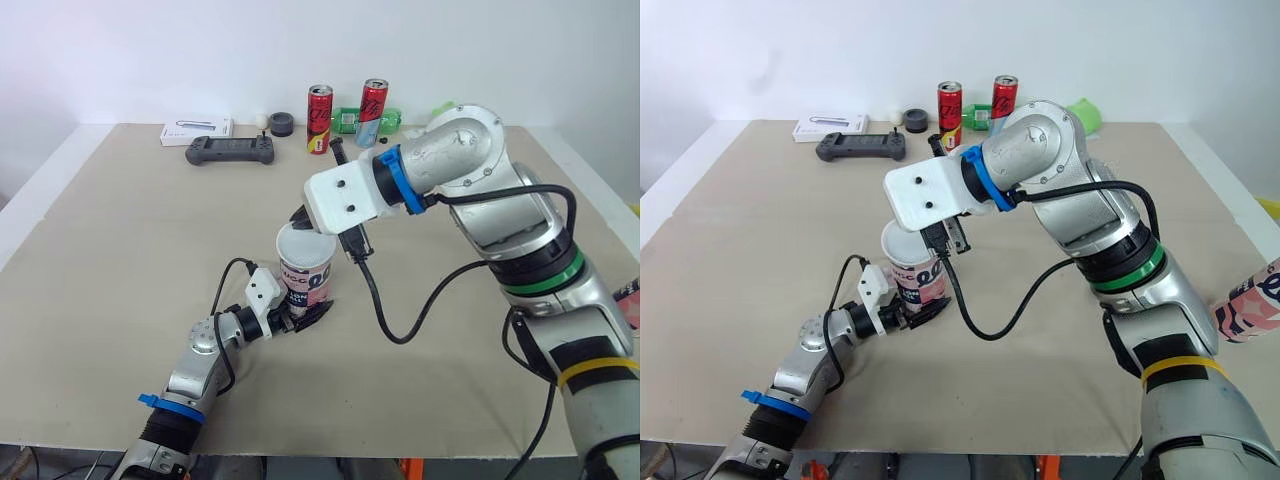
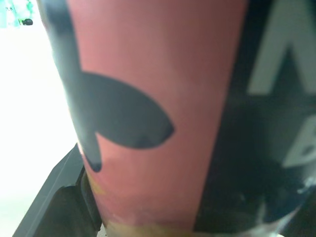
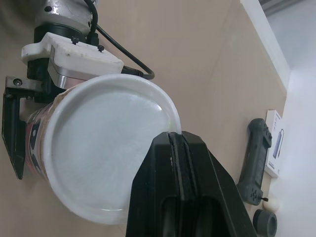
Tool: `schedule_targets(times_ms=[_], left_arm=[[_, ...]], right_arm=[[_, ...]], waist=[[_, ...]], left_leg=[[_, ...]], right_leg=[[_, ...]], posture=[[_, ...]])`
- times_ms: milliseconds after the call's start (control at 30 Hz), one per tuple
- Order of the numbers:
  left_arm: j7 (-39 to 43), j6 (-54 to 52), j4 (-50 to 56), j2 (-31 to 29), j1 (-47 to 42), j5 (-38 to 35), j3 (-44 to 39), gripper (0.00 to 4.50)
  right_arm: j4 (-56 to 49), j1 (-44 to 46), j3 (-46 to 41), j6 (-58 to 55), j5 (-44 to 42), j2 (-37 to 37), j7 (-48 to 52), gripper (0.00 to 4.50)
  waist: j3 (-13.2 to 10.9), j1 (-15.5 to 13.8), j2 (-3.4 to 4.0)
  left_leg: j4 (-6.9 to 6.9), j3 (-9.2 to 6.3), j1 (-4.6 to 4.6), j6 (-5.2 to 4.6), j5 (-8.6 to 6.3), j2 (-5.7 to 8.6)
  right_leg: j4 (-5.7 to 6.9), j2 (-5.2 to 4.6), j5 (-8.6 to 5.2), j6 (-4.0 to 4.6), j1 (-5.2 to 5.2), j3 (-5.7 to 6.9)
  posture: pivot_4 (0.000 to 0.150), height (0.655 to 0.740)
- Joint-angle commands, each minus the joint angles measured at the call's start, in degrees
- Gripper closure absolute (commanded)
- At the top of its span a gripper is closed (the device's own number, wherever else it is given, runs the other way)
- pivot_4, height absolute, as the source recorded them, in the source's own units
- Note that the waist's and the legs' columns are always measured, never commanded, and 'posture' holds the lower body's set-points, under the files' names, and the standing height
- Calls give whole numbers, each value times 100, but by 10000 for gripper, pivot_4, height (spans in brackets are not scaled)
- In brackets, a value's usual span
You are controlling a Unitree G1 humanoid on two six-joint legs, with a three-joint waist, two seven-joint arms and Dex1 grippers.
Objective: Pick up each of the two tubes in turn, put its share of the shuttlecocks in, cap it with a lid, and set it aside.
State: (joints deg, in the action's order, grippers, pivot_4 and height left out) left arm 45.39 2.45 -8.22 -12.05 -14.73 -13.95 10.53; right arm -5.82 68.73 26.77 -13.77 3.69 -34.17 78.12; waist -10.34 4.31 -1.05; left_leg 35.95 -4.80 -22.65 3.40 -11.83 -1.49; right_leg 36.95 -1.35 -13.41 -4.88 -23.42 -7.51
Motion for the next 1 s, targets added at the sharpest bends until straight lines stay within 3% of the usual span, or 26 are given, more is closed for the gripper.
schedule_targets(times_ms=[33, 600, 700, 900, 933, 1000], left_arm=[[-84, -149, -240, -71, 127, 167, 29, 9282], [-85, -158, -232, -72, 115, 179, 22, 9282], [-80, -158, -225, -69, 115, 178, 27, 9282], [-73, -158, -253, -52, 85, 174, 30, 9282], [-72, -157, -258, -50, 79, 173, 31, 9282], [-71, -154, -262, -46, 76, 172, 33, 9282]], right_arm=[[-258, -77, -19, -29, -34, -67, 159, 44529], [-52, -155, 5, 63, -3, 68, 100, 44529], [-16, -145, -59, 74, -17, 110, 56, 34584], [136, 34, -226, 118, -18, 174, -43, 3661], [167, 71, -251, 125, -24, 173, -60, 340], [207, 128, -295, 116, -51, 166, -82, 340]], waist=[[0, -2, 0], [0, -10, -1], [0, -8, -1], [0, -5, -1], [0, -5, -1], [0, -5, -2]], left_leg=[[-1, 0, 0, 0, 0, 0], [-14, -1, 0, 2, -1, 2], [-15, -2, 2, 2, -1, 2], [-18, -1, 8, 2, -1, 2], [-18, -1, 9, 2, -1, 2], [-18, -1, 9, 2, -1, 2]], right_leg=[[0, 0, -1, 1, 0, 0], [-2, -2, -10, 5, 0, 0], [-2, -2, -10, 5, 0, 0], [-2, -2, -10, 5, 2, 1], [-2, -2, -10, 5, 3, 1], [-2, -2, -10, 5, 3, 1]], posture=[[1500, 7400], [1500, 7400], [1500, 7400], [1500, 7400], [1500, 7400], [1500, 7400]])
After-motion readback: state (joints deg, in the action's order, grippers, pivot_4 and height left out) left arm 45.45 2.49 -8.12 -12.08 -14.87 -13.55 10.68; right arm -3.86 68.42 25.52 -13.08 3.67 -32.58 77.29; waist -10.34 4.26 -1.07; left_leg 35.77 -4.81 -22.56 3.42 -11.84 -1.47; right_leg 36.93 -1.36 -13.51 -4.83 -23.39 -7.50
